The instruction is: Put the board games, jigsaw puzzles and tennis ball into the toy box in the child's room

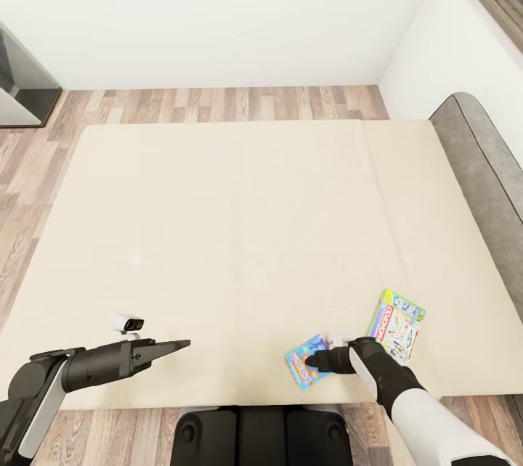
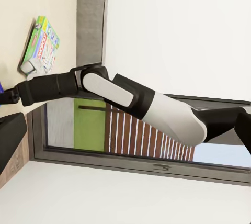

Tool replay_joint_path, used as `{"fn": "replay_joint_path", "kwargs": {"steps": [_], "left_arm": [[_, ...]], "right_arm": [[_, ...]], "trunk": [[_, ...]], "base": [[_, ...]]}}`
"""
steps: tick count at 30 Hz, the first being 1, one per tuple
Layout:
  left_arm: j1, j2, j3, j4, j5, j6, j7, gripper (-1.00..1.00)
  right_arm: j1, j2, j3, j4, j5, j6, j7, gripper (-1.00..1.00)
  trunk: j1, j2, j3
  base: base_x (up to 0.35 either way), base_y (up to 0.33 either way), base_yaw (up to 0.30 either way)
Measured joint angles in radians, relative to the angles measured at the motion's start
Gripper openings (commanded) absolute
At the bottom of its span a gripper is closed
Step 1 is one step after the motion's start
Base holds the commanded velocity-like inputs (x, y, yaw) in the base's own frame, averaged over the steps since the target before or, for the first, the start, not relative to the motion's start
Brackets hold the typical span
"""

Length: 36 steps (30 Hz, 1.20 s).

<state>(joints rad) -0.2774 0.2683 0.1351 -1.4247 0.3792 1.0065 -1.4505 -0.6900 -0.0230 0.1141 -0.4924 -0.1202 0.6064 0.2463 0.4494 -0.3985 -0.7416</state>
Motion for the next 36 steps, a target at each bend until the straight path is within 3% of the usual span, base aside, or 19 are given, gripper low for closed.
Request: {"fn": "replay_joint_path", "kwargs": {"steps": [22, 29, 36], "left_arm": [[0.0, 0.0, 0.0, 0.0, 0.0, 0.0, 0.0, 1.0], [0.0, 0.0, 0.0, 0.0, 0.0, 0.0, 0.0, 1.0], [0.0, 0.0, 0.0, 0.0, 0.0, 0.0, 0.0, 1.0]], "right_arm": [[0.0, 0.004, -0.003, -0.001, -0.003, 0.001, 0.02, 1.0], [0.0, 0.004, -0.003, -0.003, -0.001, 0.001, 0.093, 1.0], [0.0, 0.004, -0.004, -0.004, 0.0, 0.002, 0.12, 1.0]], "trunk": [[0.0, 0.0, 0.0], [0.0, 0.0, 0.0], [0.0, 0.0, 0.0]], "base": [[0.0, 0.0, 0.0], [0.0, 0.0, 0.0], [0.0, 0.0, 0.0]]}}
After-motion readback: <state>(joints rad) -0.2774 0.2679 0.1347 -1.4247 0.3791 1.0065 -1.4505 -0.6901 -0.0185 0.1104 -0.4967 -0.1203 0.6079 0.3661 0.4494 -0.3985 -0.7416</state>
